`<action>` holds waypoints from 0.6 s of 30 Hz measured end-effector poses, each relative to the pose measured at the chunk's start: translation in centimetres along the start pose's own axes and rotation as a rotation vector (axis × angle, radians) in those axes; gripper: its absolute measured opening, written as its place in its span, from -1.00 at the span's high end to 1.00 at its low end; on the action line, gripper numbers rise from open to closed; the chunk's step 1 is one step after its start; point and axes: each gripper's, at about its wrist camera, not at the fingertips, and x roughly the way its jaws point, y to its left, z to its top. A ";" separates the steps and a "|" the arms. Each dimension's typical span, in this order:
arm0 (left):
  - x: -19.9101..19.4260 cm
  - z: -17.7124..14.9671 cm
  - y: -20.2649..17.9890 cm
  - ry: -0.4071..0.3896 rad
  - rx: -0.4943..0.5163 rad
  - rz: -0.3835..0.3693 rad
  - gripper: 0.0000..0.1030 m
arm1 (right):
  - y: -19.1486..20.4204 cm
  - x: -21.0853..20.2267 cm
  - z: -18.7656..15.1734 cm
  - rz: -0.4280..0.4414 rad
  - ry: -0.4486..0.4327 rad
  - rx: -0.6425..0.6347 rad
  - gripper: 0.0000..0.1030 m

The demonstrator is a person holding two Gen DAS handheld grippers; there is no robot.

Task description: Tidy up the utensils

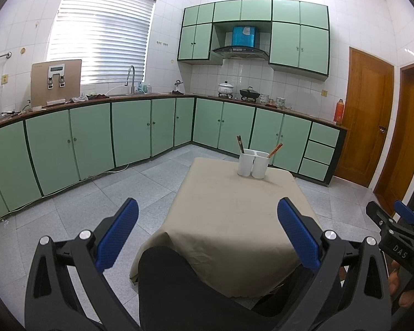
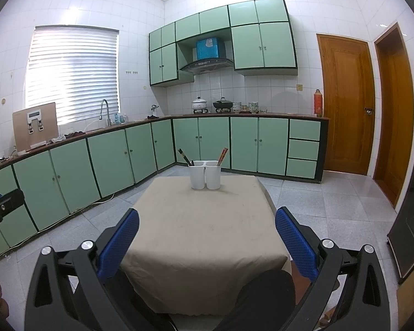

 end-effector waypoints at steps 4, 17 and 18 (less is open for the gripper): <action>0.0 0.0 -0.1 0.001 0.001 -0.002 -0.90 | -0.1 0.0 0.0 -0.001 0.000 0.000 -0.88; -0.1 0.1 -0.3 0.000 0.000 -0.002 -0.90 | 0.1 -0.2 0.2 0.000 0.002 0.000 -0.88; -0.1 0.1 -0.3 0.001 -0.001 -0.002 -0.90 | 0.1 -0.2 0.2 0.000 0.002 0.001 -0.88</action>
